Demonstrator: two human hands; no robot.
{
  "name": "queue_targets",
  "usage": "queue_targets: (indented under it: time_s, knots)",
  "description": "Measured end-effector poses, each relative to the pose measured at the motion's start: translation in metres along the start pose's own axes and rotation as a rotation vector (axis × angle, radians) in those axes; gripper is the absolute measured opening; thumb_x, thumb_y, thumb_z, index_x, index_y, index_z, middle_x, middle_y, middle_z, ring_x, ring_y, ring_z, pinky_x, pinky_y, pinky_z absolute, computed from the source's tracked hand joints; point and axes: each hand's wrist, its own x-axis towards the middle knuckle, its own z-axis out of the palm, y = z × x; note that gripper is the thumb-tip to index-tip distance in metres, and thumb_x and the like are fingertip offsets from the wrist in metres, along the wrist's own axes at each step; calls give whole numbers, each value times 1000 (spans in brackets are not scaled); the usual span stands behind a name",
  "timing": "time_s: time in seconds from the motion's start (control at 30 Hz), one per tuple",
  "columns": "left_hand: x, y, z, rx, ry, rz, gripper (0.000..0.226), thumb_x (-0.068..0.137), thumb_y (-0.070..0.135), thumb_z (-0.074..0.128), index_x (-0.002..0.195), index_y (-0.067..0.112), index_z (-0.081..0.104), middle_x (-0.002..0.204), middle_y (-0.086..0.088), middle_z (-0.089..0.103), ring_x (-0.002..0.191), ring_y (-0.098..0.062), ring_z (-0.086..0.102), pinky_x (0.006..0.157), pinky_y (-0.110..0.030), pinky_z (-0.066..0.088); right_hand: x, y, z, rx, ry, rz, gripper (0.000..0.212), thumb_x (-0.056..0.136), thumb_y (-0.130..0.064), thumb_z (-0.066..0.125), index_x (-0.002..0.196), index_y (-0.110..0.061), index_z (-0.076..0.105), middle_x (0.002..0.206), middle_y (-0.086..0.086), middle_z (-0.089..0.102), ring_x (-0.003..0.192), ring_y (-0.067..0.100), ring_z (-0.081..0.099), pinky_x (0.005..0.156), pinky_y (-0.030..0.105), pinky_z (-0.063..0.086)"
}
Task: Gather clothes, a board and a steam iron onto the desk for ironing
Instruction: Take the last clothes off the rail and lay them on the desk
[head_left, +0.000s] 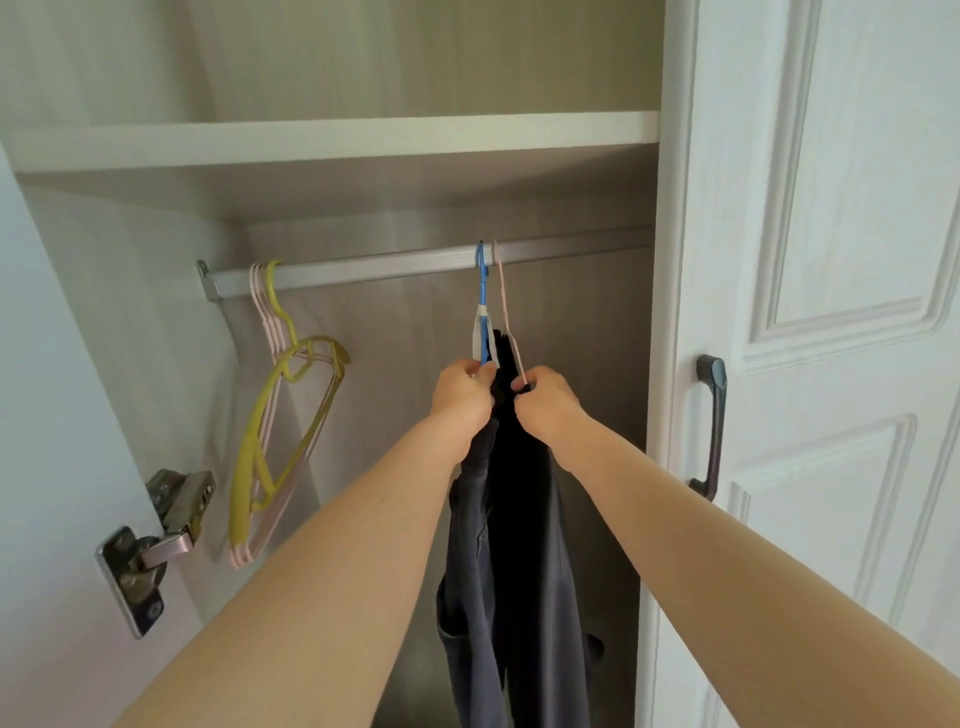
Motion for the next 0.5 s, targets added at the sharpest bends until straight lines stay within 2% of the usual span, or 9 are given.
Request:
queue_targets:
  time_s: [0.03, 0.1, 0.17, 0.3, 0.4, 0.5]
  knots:
    - [2, 1, 0, -3, -12, 8, 21, 99, 26, 46, 102, 8, 57, 67, -6, 51, 56, -15, 48, 51, -24, 39, 2, -2, 3, 40, 3, 32, 28, 95, -7, 43, 121, -9, 50, 111, 13, 56, 85, 21, 53, 68, 29, 45]
    - [5, 0, 1, -10, 4, 20, 21, 99, 24, 44, 90, 9, 54, 60, -2, 44, 50, -12, 39, 46, -23, 31, 5, -6, 6, 86, 8, 80, 28, 98, -10, 40, 124, -6, 48, 106, 12, 54, 83, 20, 52, 65, 29, 44]
    - [3, -3, 1, -47, 40, 36, 23, 99, 25, 43, 85, 10, 51, 61, -4, 43, 52, -14, 37, 49, -26, 31, 5, -10, 7, 94, 27, 89, 29, 99, -13, 39, 125, -5, 45, 104, 12, 52, 85, 21, 52, 61, 27, 42]
    - [-2, -2, -2, -84, 97, 62, 24, 99, 25, 43, 83, 10, 50, 63, -5, 41, 54, -15, 36, 52, -28, 29, 3, -18, 0, 77, 111, 30, 24, 97, -10, 39, 118, -5, 48, 111, 15, 55, 91, 24, 53, 76, 35, 48]
    - [-5, 10, -13, -80, 106, 100, 25, 100, 26, 42, 85, 9, 52, 62, -3, 43, 55, -14, 39, 51, -27, 32, -5, -25, -6, 109, 157, -14, 21, 96, -10, 38, 113, -4, 51, 106, 14, 57, 86, 24, 53, 73, 34, 48]
    - [-14, 22, -25, -58, 140, 132, 26, 100, 26, 41, 86, 8, 53, 63, -3, 44, 60, -17, 42, 58, -31, 35, -17, -32, -11, 124, 201, -46, 18, 96, -9, 39, 108, -6, 52, 99, 11, 57, 82, 23, 55, 71, 36, 51]
